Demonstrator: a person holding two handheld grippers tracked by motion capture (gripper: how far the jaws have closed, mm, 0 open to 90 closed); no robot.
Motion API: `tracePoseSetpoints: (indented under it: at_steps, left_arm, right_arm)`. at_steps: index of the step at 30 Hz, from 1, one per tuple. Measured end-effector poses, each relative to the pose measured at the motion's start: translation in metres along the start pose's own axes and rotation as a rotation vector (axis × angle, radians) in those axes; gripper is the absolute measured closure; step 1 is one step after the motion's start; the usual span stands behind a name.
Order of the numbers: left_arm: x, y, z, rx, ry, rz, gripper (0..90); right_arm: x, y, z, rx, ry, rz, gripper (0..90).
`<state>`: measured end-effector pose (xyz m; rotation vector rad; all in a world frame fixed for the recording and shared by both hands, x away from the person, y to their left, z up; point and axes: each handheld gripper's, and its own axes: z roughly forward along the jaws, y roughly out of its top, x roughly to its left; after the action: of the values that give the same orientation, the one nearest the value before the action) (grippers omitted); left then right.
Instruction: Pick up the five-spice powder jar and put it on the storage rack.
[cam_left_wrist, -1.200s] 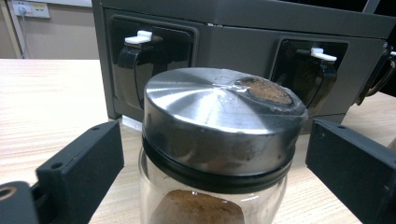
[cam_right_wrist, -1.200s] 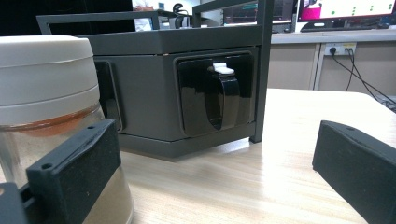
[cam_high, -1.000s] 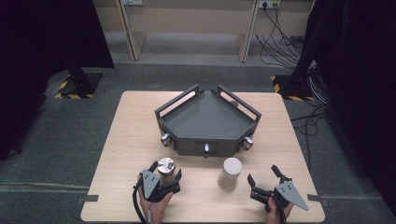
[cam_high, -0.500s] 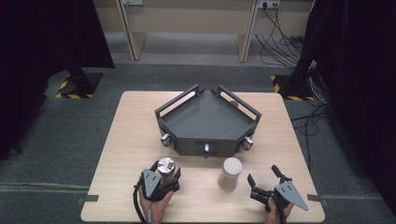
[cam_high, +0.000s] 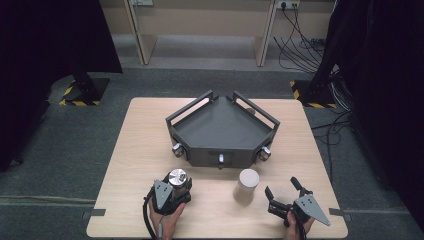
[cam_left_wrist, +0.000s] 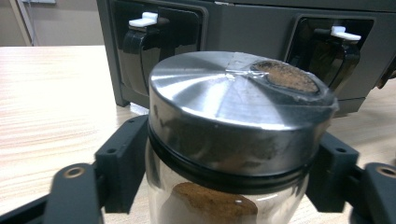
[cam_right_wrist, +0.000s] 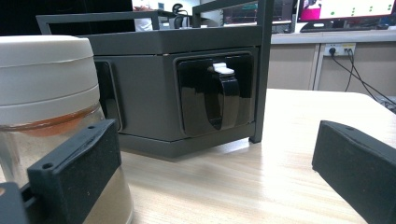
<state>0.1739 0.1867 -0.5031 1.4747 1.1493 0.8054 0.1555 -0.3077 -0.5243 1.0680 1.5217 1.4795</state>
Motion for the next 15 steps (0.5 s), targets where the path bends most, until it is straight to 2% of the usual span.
tracePoseSetpoints:
  at_steps: [15]
  left_arm:
    - [0.0017, -0.0008, -0.0003, -0.006, -0.010, 0.013, 30.0]
  right_arm:
    - [-0.0009, 0.0001, 0.0000, 0.000, 0.005, 0.002, 1.4]
